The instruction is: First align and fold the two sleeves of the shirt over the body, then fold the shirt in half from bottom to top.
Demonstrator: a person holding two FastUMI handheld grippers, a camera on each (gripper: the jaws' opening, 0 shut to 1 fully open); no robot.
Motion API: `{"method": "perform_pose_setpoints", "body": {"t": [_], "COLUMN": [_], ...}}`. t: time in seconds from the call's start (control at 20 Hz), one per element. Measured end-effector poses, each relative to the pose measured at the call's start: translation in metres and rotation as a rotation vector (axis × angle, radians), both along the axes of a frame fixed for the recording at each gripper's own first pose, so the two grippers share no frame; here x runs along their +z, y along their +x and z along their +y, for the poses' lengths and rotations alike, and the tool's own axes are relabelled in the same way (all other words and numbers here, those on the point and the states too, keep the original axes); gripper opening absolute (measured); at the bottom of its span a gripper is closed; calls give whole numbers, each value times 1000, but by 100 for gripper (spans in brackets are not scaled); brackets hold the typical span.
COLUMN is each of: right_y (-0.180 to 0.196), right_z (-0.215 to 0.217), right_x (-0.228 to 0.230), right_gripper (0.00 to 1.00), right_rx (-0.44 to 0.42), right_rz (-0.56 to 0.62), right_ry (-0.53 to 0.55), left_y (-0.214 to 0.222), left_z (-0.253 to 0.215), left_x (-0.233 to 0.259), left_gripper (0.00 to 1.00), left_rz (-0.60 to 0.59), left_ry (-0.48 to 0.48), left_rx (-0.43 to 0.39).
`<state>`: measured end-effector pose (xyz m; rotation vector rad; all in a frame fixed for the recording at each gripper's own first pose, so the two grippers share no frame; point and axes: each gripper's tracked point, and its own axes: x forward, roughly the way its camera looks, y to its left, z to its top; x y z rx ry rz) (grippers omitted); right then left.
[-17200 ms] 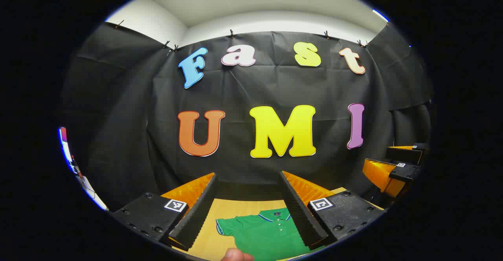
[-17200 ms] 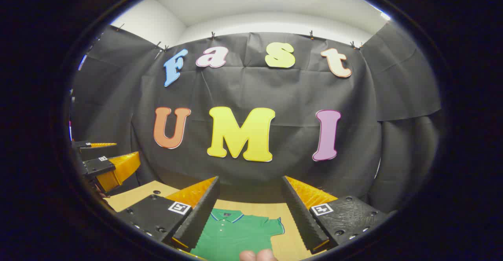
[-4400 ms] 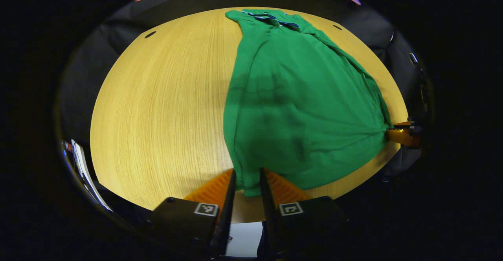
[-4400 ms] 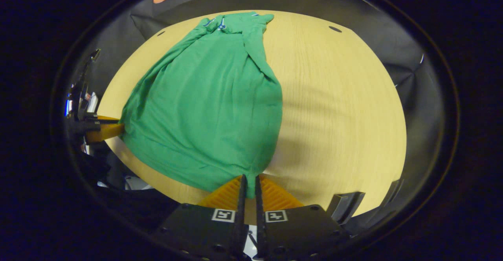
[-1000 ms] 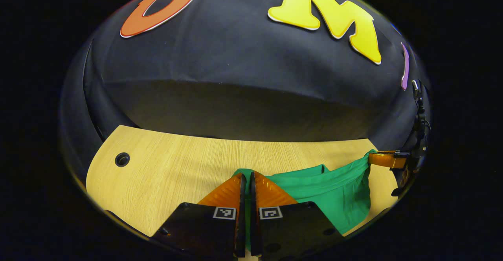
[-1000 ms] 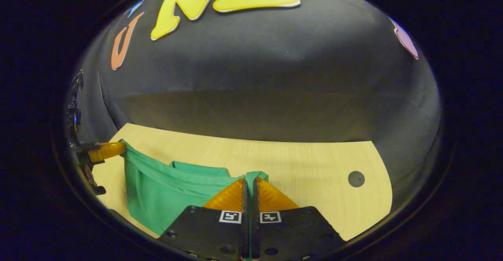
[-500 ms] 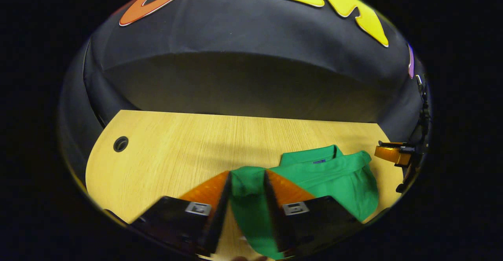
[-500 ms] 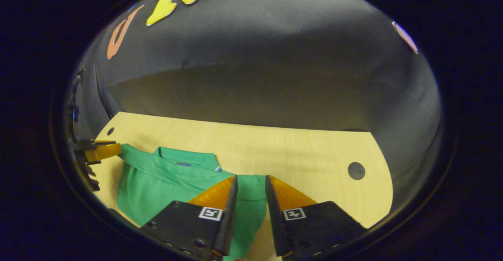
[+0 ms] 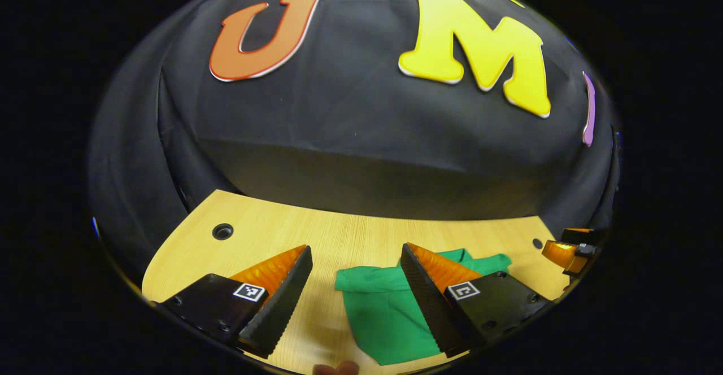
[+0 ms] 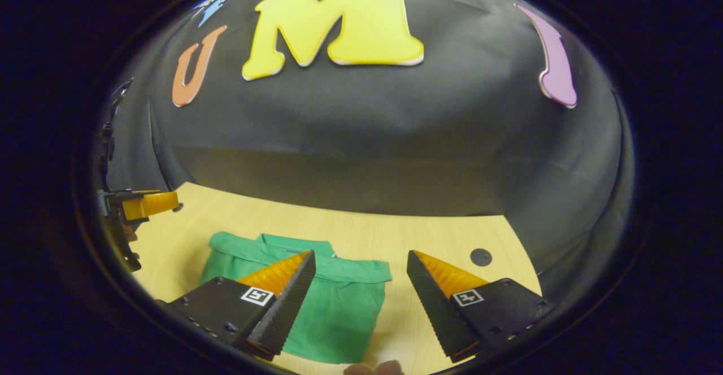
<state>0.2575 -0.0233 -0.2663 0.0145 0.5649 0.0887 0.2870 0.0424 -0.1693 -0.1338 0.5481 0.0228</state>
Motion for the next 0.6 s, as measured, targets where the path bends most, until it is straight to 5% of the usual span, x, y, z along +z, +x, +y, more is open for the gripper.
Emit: {"method": "perform_pose_setpoints", "body": {"t": [0.3, 0.6], "right_y": [-80, -159], "right_z": [-7, -11], "right_x": [114, 193], "right_gripper": [98, 97], "right_rx": [-30, -69], "right_rz": [-168, -282], "right_ry": [5, 24], "left_y": [-65, -144], "left_z": [-6, -33], "left_x": [136, 217], "left_gripper": [98, 98], "left_rz": [-221, -330], "left_ry": [64, 96], "left_rx": [10, -13]}}
